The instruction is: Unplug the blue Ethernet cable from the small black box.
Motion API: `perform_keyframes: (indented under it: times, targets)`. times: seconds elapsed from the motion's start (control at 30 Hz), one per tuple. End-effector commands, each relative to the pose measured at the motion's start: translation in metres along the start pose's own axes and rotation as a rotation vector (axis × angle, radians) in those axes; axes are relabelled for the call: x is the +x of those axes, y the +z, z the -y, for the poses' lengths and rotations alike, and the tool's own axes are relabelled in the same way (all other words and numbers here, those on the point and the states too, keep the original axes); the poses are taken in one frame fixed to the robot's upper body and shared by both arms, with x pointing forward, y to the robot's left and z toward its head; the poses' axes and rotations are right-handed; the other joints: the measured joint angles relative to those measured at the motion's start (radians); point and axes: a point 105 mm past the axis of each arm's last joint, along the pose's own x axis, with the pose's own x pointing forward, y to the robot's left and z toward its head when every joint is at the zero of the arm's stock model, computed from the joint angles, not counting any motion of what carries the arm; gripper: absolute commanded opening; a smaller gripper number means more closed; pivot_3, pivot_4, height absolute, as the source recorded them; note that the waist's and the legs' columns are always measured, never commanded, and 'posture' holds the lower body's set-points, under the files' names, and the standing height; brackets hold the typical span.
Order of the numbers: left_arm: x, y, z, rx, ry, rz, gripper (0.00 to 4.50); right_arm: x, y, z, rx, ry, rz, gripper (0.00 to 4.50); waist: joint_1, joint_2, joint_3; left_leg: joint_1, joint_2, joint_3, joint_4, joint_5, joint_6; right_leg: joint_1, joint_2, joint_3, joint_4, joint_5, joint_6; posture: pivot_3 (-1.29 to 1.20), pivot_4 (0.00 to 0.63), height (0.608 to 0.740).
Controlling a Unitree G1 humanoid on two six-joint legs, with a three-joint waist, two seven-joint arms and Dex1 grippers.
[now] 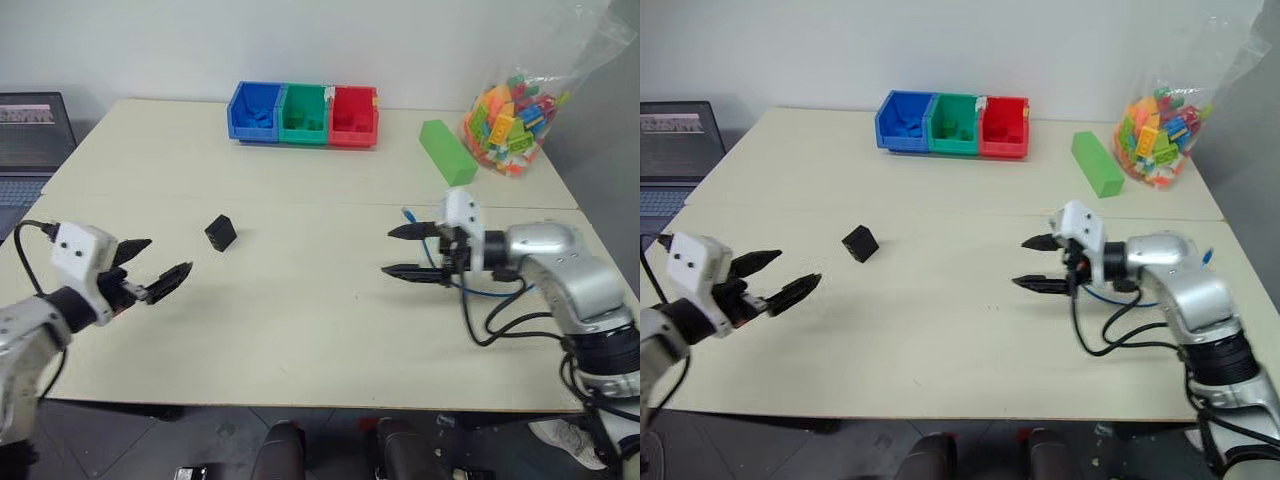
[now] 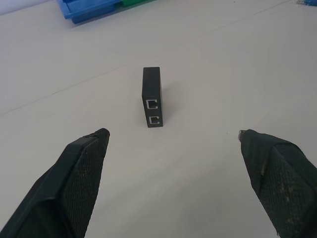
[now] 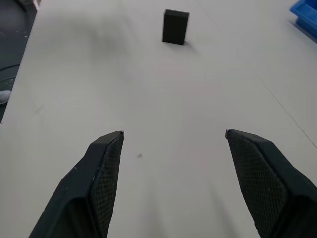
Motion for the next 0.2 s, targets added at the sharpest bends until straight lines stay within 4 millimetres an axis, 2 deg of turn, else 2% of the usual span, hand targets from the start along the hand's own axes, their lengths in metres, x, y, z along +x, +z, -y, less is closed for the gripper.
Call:
perform_keyframes:
  times: [0.03, 0.2]
  targets:
    - [-0.0079, 0.0144, 0.0047, 0.022, -0.073, 0.017, 4.46, -0.0104, 0.0154, 0.0037, -0.023, 0.01, 0.039, 3.49, 0.0, 0.0, 0.0, 0.001, 0.0, 0.0, 0.0, 0.0, 0.0, 0.0, 0.0, 0.0, 0.0, 0.0, 0.0, 0.0, 0.15, 0.74]
    - [-0.003, 0.02, 0.0095, 0.008, -0.126, 0.047, 4.46, -0.0109, 0.0158, 0.0061, -0.027, -0.005, 0.037, 3.49, 0.0, 0.0, 0.0, 0.001, 0.001, 0.001, -0.001, 0.0, 0.0, 0.0, 0.0, 0.001, 0.0, 0.0, 0.0, 0.0, 0.15, 0.74]
